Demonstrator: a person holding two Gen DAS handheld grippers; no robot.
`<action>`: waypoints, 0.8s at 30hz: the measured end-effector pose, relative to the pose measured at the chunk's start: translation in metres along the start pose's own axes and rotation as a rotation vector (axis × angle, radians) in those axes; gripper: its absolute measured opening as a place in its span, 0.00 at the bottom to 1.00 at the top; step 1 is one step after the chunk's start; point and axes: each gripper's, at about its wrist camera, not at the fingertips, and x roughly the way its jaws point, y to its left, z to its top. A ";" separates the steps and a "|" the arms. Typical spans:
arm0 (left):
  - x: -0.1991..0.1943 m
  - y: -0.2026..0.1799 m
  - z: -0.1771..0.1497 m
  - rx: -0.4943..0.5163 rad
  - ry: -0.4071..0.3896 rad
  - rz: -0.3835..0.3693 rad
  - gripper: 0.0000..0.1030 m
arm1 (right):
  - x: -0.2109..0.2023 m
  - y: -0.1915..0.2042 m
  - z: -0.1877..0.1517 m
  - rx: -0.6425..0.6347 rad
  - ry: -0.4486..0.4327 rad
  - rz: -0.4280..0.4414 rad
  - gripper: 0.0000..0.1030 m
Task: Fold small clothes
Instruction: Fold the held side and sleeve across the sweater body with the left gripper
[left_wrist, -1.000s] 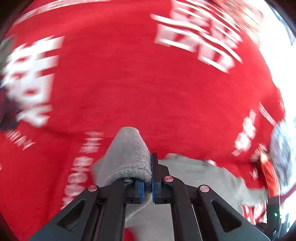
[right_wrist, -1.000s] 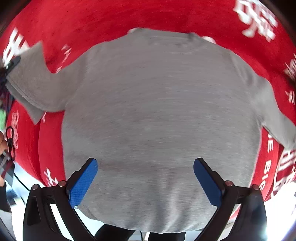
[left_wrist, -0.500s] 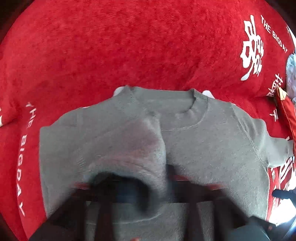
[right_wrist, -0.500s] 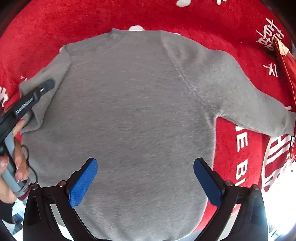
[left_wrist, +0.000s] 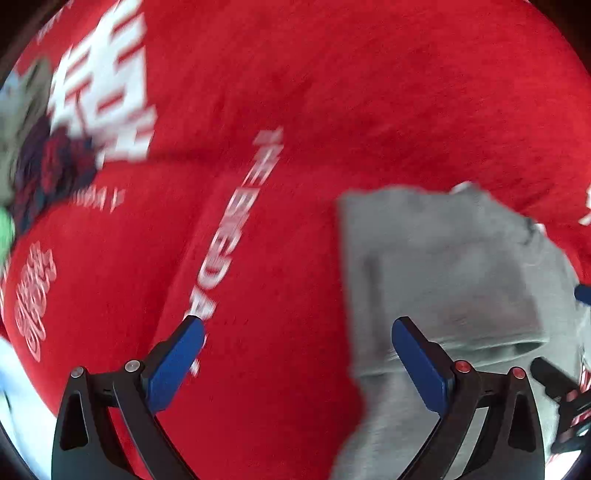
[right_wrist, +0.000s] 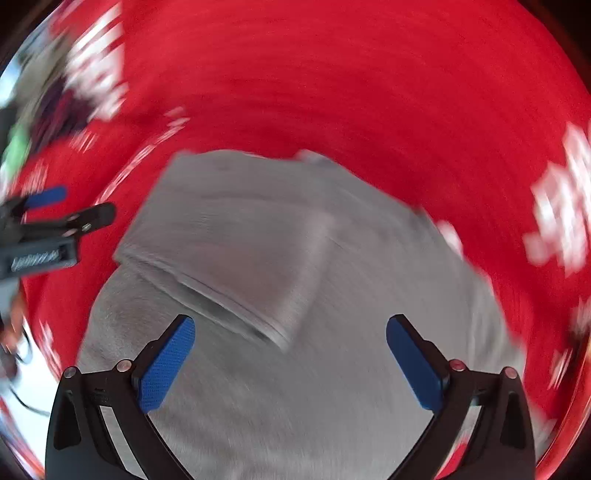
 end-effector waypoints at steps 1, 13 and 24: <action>0.008 0.005 -0.003 -0.016 0.020 -0.009 0.99 | 0.012 0.015 0.008 -0.082 0.006 -0.037 1.00; 0.036 -0.014 -0.019 0.033 0.022 0.027 0.99 | 0.016 -0.107 -0.018 0.679 -0.180 0.192 0.12; 0.040 -0.003 0.039 -0.013 0.042 -0.106 0.99 | 0.048 -0.164 -0.143 1.394 -0.197 0.681 0.67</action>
